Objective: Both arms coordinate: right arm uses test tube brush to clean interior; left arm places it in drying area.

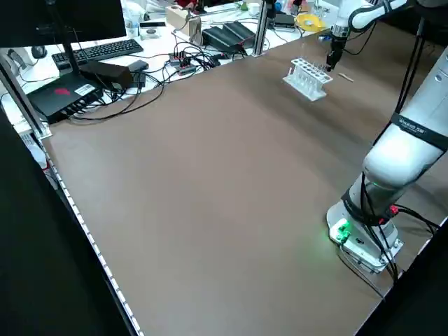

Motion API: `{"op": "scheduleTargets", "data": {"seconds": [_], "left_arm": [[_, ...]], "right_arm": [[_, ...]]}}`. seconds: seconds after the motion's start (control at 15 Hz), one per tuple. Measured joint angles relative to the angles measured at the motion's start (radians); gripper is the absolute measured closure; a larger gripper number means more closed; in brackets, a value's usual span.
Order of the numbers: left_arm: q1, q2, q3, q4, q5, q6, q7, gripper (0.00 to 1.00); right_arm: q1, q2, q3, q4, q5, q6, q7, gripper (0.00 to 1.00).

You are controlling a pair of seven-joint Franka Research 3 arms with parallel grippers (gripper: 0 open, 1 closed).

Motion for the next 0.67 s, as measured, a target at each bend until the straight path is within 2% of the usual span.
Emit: {"op": "scheduleTargets", "data": {"seconds": [0.27,0.47,0.67], "left_arm": [[0.0,0.0,0.0,0.0,0.0,0.0,0.0,0.0],[0.0,0.0,0.0,0.0,0.0,0.0,0.0,0.0],[0.0,0.0,0.0,0.0,0.0,0.0,0.0,0.0]], "right_arm": [[0.002,-0.001,0.004,0.003,0.004,-0.002,0.0,0.98],[0.002,-0.001,0.004,0.003,0.003,-0.003,-0.028,0.98],[0.001,-0.002,0.004,0.004,0.003,-0.008,-0.181,0.98]]}}
